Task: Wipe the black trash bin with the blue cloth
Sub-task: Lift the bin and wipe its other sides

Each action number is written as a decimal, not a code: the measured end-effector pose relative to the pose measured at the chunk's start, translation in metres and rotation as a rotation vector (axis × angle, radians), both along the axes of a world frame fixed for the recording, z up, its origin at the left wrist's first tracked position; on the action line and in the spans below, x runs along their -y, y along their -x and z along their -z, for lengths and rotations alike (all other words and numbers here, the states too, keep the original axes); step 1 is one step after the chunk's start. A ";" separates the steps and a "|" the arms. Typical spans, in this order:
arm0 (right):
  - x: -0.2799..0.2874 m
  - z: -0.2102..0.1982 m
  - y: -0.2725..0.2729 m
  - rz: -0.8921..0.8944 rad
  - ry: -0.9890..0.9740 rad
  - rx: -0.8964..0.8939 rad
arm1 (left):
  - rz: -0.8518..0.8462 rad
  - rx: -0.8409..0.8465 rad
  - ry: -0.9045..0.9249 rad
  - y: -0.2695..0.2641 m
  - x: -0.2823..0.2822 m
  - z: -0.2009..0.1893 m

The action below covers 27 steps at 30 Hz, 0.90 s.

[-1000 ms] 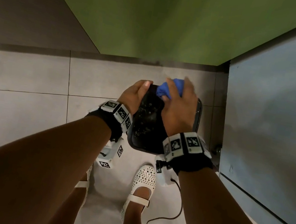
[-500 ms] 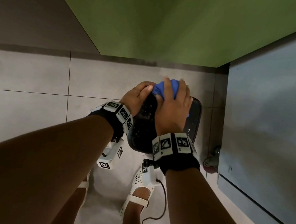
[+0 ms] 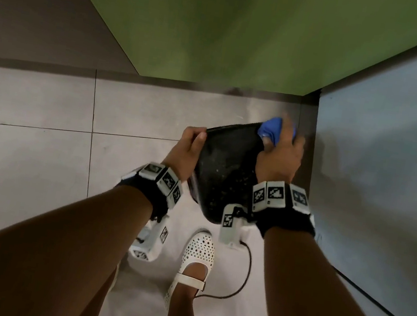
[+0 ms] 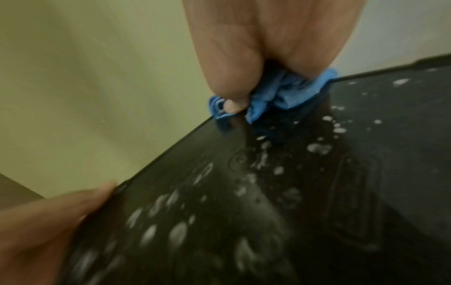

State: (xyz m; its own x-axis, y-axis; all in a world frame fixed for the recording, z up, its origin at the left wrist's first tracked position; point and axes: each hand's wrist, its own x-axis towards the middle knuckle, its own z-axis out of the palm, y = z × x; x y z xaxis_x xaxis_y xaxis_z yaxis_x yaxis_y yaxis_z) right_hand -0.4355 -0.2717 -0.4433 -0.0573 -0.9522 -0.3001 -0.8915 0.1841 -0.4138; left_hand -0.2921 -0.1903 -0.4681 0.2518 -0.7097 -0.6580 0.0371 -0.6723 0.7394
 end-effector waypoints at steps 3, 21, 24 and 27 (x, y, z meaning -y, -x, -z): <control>0.012 0.000 0.000 -0.298 -0.011 0.076 | 0.027 0.127 -0.022 0.002 -0.016 -0.002; 0.016 0.002 -0.016 -0.373 -0.005 0.055 | 0.300 0.218 0.002 0.011 0.029 -0.010; 0.006 0.001 0.005 -0.320 0.037 0.029 | 0.289 0.228 -0.027 0.012 0.028 -0.011; -0.013 0.001 0.044 -0.191 0.041 -0.028 | 0.291 0.222 -0.034 0.012 0.028 -0.011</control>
State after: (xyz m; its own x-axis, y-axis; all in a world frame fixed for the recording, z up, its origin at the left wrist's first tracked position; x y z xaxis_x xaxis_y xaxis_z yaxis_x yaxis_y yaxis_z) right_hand -0.4791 -0.2587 -0.4446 0.1181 -0.9579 -0.2616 -0.9198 -0.0063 -0.3924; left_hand -0.3043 -0.2183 -0.4575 0.1817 -0.7511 -0.6347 -0.3181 -0.6556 0.6848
